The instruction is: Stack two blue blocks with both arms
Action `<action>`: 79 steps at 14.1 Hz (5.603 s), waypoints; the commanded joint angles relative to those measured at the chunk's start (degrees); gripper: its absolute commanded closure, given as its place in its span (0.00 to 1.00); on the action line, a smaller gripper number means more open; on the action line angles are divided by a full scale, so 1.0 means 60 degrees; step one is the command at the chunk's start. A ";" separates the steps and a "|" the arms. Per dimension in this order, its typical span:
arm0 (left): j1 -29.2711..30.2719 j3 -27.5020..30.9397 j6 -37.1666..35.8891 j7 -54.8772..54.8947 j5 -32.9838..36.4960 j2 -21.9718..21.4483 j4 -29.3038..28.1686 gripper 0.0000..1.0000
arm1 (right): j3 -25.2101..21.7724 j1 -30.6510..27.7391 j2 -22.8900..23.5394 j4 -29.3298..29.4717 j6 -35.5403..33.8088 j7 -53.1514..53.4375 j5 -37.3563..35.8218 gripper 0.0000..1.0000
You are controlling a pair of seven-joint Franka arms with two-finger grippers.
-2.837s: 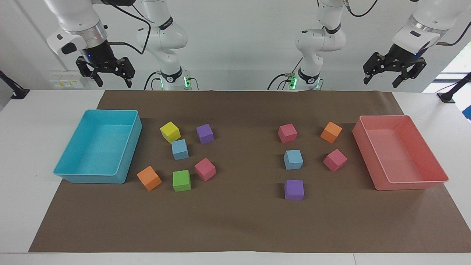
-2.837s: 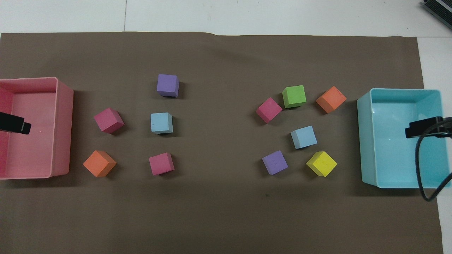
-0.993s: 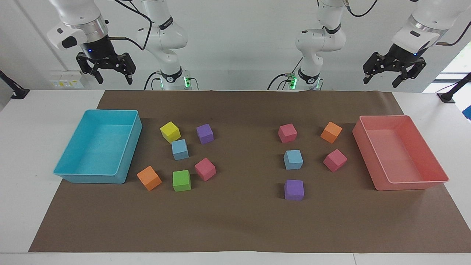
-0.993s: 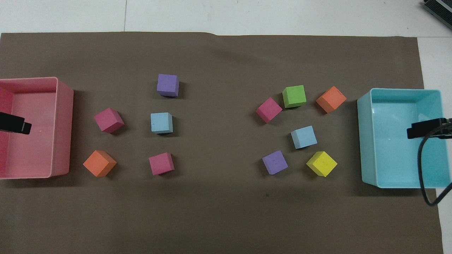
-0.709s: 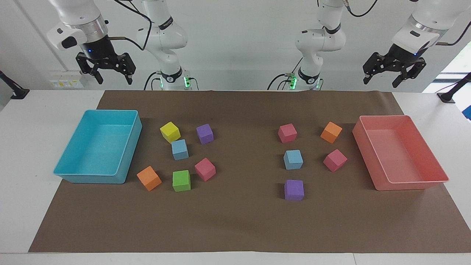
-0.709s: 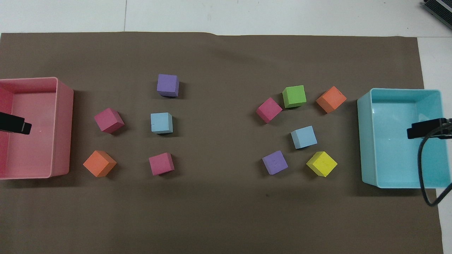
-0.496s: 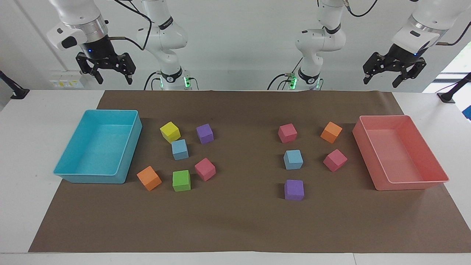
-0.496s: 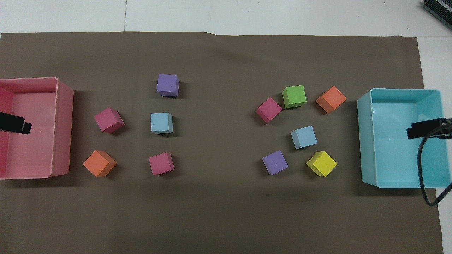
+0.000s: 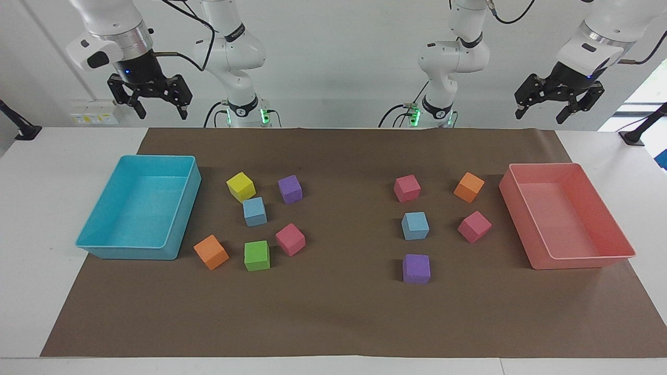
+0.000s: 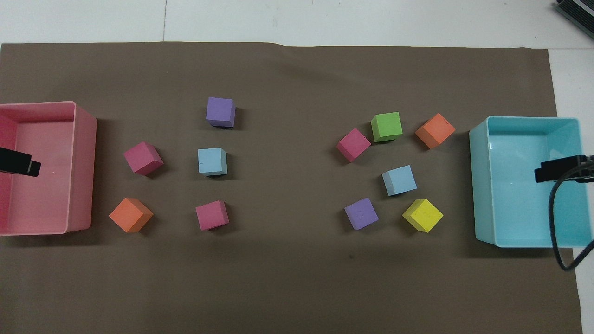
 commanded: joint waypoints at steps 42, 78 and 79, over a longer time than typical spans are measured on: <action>-0.0585 0.0744 -0.0017 -0.0042 -0.0078 -0.0287 -0.0313 0.00 | 0.0448 0.1578 0.2315 -0.4083 0.6686 0.1303 0.0448 0.00; -0.0585 0.0744 -0.0017 -0.0042 -0.0078 -0.0287 -0.0313 0.00 | 0.0434 0.1668 0.2553 -0.5256 0.8449 0.1479 0.0462 1.00; -0.0585 0.0744 -0.0017 -0.0042 -0.0078 -0.0287 -0.0313 0.00 | 0.0434 0.1668 0.2363 -0.5226 0.8287 0.1493 0.0448 1.00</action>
